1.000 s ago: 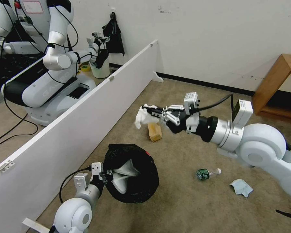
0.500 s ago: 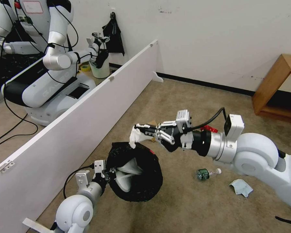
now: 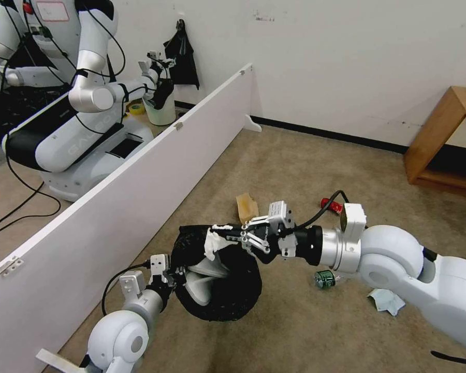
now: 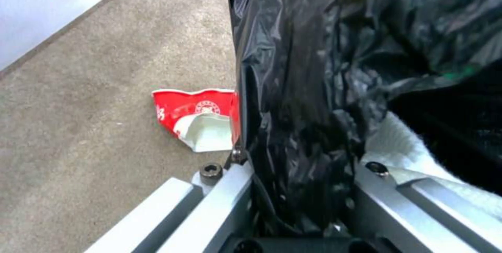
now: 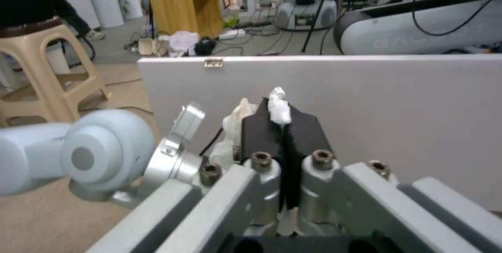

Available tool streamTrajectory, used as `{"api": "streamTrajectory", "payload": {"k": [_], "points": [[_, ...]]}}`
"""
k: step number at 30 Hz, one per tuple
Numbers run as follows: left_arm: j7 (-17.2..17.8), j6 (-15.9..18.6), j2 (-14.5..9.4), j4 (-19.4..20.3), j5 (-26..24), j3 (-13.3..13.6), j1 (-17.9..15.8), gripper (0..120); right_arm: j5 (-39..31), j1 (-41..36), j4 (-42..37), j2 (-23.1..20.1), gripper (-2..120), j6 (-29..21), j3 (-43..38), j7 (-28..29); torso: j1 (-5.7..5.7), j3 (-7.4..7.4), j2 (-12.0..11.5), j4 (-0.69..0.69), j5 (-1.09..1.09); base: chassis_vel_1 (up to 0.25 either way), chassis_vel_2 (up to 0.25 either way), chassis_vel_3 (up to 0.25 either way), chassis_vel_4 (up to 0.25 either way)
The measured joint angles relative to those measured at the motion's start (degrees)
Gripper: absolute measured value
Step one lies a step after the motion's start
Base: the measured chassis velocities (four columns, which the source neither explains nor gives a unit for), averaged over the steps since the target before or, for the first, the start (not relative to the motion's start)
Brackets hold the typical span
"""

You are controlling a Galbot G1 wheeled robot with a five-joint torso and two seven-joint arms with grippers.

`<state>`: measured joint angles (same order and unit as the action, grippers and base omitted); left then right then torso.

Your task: Pick up the trash bin, then pick up the garbage from the floor and place it into the trash bin.

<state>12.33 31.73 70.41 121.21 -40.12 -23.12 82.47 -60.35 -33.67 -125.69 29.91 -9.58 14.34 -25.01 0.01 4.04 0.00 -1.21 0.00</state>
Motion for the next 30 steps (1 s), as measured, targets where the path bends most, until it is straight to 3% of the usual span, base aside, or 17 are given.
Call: {"api": "streamTrajectory", "payload": {"k": [1, 5, 7, 11, 13, 21, 22, 30], "points": [[0.1, 0.0, -0.3, 0.0, -0.4, 0.0, 0.0, 0, 0.4, -0.1, 0.3, 0.1, 9, 0.0, 0.2, -0.4, 0.00, 0.00, 0.0, 0.00, 0.00, 0.000, 0.000, 0.000, 0.000], [0.2, 0.0, -0.8, 0.0, -1.0, 0.0, -0.1, 0, 0.9, -0.3, 0.4, 0.1, 17, 0.0, 0.6, -0.9, 0.00, 0.00, 0.0, 0.00, 0.00, 0.000, 0.000, 0.000, 0.000], [0.5, 0.1, -1.9, 0.2, -2.2, 0.0, -0.3, 0, 1.8, -0.8, 0.6, 0.1, 30, 0.0, 1.6, -1.2, 0.00, 0.00, 0.0, 0.00, 0.00, 0.000, 0.000, 0.000, 0.000], [0.7, 0.1, -2.5, 0.3, -3.0, 0.0, -0.3, 0, 2.3, -1.1, 0.7, 0.0, 39, 0.0, 1.8, -1.1, 0.00, 0.00, 0.0, 0.00, 0.00, 0.000, 0.000, 0.000, 0.000], [0.9, 0.2, -3.2, 0.6, -4.0, -0.1, -0.3, 0, 2.5, -1.6, 1.0, -0.1, 52, 0.0, 1.9, -0.7, 0.00, 0.00, 0.0, 0.00, 0.00, 0.000, 0.000, 0.000, 0.000], [1.0, 0.2, -4.1, 0.8, -5.3, 0.0, -0.8, 0, 2.6, -1.3, 1.6, 0.0, 78, -0.2, 3.0, -0.3, 0.00, 0.00, 0.0, 0.00, 0.00, 0.000, 0.000, 0.000, 0.000], [1.0, 0.2, -4.4, 0.9, -5.7, -0.1, -0.9, 0, 2.5, -0.9, 1.8, 0.2, 86, -0.3, 3.5, -0.1, 0.00, 0.00, 0.0, -0.01, 0.00, 0.000, 0.000, 0.000, 0.000], [0.6, 0.2, -5.6, 1.4, -6.9, -0.6, -0.5, 0, 2.4, 0.0, 2.8, 1.3, 99, -0.8, 5.0, 1.1, 0.00, 0.00, 0.0, 0.00, 0.00, 0.000, 0.000, 0.000, 0.000]]}}
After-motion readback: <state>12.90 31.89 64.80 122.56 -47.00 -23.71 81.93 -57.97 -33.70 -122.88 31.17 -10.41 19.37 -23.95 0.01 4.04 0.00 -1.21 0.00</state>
